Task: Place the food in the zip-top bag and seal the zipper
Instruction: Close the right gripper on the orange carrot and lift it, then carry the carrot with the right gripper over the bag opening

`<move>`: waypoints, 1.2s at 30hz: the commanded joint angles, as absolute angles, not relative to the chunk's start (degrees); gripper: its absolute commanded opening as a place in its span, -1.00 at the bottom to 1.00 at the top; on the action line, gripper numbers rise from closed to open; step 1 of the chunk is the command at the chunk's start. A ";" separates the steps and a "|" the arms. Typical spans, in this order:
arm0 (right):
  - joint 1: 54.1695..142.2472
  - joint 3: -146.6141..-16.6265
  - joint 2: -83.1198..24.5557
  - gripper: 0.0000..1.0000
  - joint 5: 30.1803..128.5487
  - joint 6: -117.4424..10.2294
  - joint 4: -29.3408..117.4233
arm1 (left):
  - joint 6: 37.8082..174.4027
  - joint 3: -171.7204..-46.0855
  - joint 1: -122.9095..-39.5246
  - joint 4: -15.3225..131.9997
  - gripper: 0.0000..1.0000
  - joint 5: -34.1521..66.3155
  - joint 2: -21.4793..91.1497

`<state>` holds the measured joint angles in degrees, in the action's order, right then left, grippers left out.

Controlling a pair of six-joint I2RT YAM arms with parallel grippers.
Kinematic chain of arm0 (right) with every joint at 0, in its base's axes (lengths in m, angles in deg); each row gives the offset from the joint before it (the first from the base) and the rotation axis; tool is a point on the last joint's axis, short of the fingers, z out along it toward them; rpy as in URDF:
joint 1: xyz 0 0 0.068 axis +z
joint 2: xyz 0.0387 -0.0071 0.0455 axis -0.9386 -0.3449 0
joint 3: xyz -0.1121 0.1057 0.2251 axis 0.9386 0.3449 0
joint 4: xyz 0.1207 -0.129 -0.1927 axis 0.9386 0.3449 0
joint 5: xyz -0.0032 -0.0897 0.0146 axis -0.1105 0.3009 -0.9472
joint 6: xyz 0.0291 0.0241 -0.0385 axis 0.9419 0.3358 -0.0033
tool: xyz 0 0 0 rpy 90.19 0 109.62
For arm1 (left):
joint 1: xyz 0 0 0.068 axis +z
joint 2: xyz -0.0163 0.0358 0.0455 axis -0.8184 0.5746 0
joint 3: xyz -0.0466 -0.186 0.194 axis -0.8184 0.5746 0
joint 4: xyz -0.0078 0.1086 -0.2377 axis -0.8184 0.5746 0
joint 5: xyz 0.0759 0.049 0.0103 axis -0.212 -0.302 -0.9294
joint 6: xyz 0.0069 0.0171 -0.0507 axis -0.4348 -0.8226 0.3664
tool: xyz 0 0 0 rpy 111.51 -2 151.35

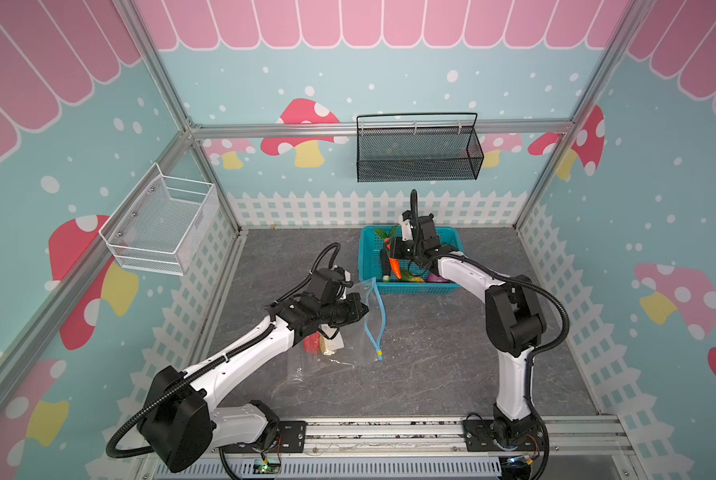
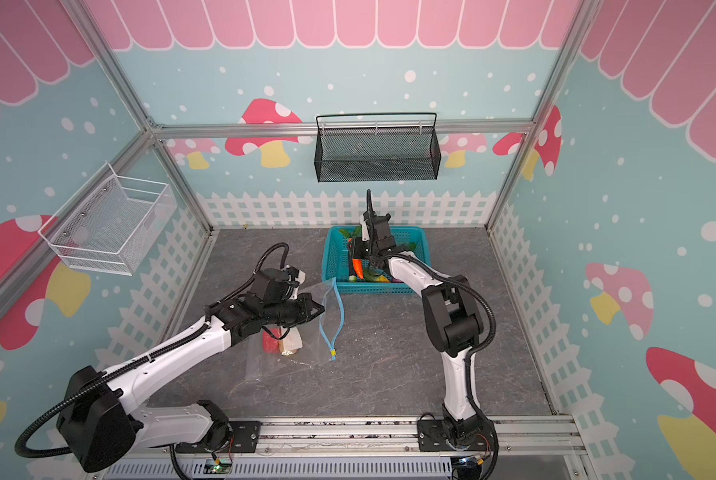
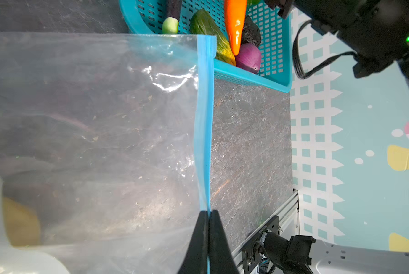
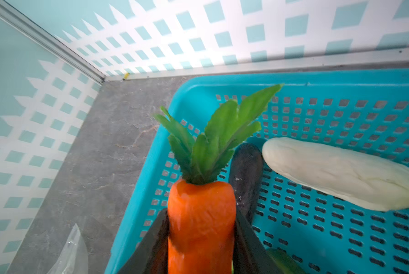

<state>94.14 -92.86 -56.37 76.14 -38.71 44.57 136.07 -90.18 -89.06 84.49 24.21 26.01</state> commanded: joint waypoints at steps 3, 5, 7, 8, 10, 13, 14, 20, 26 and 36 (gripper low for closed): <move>93.91 -82.24 -48.45 -0.21 69.01 -38.79 28.60 | 137.53 -91.87 -88.56 83.32 -1.00 25.08 25.99; 93.99 -78.81 -45.61 -0.28 68.86 -38.54 25.59 | 137.69 -92.21 -88.43 83.30 -1.00 25.14 25.90; 93.99 -76.45 -43.27 -0.34 69.46 -37.84 24.80 | 137.93 -92.53 -88.34 83.32 -1.00 25.03 25.73; 94.08 -74.92 -41.95 -0.36 69.84 -37.11 23.92 | 138.17 -92.54 -88.17 83.42 -1.00 24.87 25.66; 94.38 -71.67 -39.51 -0.36 70.61 -35.59 22.15 | 138.83 -92.63 -87.97 83.41 -1.00 24.52 25.64; 94.93 -66.75 -35.67 -0.37 72.50 -32.35 19.46 | 139.57 -92.95 -87.23 83.48 -1.00 24.28 25.76; 94.97 -65.15 -34.38 -0.37 72.99 -31.03 18.57 | 139.73 -93.10 -87.04 83.51 -1.00 24.29 25.76; 97.26 -58.27 -27.68 -0.37 77.09 -22.42 15.05 | 140.99 -93.76 -86.29 82.89 -1.00 23.14 25.07; 103.11 -59.03 -25.53 -0.38 81.84 -19.74 17.24 | 142.31 -94.27 -86.00 82.08 -1.00 22.41 24.35; 109.67 -57.90 -27.15 -0.41 90.82 -17.78 10.39 | 143.80 -94.36 -85.86 80.52 -1.00 22.73 23.86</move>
<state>109.07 -57.10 -25.90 87.79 -19.82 13.47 142.12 -92.56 -86.32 82.35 23.03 24.90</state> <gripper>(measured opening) 0.341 0.047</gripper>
